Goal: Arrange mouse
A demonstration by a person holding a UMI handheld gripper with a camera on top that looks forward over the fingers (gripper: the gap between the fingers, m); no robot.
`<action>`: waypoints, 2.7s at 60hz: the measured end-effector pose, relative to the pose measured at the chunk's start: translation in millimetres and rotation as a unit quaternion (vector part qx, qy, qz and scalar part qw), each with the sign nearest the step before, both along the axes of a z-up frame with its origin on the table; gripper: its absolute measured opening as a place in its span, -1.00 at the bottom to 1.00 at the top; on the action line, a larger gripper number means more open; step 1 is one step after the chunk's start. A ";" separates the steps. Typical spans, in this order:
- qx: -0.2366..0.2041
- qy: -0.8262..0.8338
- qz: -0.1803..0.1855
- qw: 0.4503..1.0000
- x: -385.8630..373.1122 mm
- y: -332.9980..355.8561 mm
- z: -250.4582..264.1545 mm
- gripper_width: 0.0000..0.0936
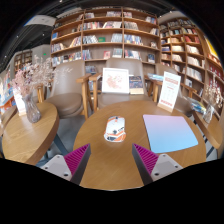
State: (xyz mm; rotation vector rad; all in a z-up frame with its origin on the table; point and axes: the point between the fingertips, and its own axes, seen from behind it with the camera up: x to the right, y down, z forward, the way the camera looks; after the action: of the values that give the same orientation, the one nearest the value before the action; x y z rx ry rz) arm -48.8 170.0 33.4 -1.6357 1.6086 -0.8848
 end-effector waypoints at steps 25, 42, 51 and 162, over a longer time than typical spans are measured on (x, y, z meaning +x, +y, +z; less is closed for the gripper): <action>-0.003 0.036 -0.019 0.999 85.9 -3.0 -34.4 0.82; 0.005 0.054 -0.029 0.998 115.4 -6.7 -46.7 0.82; 0.005 0.055 -0.033 0.998 125.6 -9.1 -47.8 0.83; -0.012 -0.039 -0.038 0.998 -116.9 -239.7 135.6 0.83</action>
State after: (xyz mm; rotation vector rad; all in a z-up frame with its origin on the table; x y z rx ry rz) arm -165.7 -69.7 169.1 -1.5461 1.6203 -0.9993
